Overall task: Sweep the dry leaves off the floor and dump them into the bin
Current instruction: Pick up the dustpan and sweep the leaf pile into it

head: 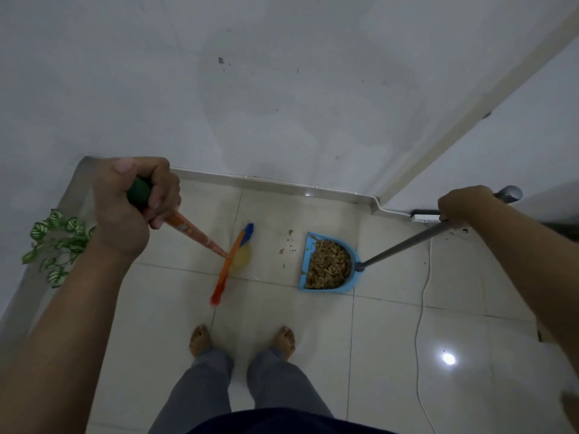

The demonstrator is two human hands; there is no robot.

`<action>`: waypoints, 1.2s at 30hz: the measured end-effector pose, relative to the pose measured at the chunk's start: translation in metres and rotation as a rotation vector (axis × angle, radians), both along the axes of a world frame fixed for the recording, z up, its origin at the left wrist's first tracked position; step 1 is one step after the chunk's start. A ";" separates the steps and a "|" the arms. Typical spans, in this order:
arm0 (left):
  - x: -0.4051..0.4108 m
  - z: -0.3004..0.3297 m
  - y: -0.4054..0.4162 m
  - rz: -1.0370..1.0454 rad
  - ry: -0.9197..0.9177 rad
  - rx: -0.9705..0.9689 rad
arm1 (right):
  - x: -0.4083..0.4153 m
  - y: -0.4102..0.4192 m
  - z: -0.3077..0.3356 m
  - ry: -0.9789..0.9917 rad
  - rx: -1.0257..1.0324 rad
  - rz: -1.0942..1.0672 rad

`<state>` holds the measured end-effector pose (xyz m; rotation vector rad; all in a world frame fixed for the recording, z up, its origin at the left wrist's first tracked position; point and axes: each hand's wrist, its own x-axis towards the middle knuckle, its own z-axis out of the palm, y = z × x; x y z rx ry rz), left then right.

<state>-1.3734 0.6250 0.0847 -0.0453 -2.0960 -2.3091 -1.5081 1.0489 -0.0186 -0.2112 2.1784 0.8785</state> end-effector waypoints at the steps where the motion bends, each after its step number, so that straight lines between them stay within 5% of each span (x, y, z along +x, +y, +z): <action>1: 0.000 0.000 0.001 -0.004 0.002 -0.004 | 0.003 0.001 -0.002 -0.001 0.005 -0.009; 27: 0.026 -0.005 -0.006 0.009 0.135 -0.140 | 0.035 -0.008 -0.017 0.109 -0.064 -0.087; 31: 0.031 -0.002 -0.021 0.046 0.130 -0.148 | 0.054 -0.064 -0.023 0.234 -0.543 -0.106; 36: 0.042 0.002 -0.021 -0.035 0.111 -0.072 | 0.120 -0.198 -0.033 0.135 -1.350 -0.286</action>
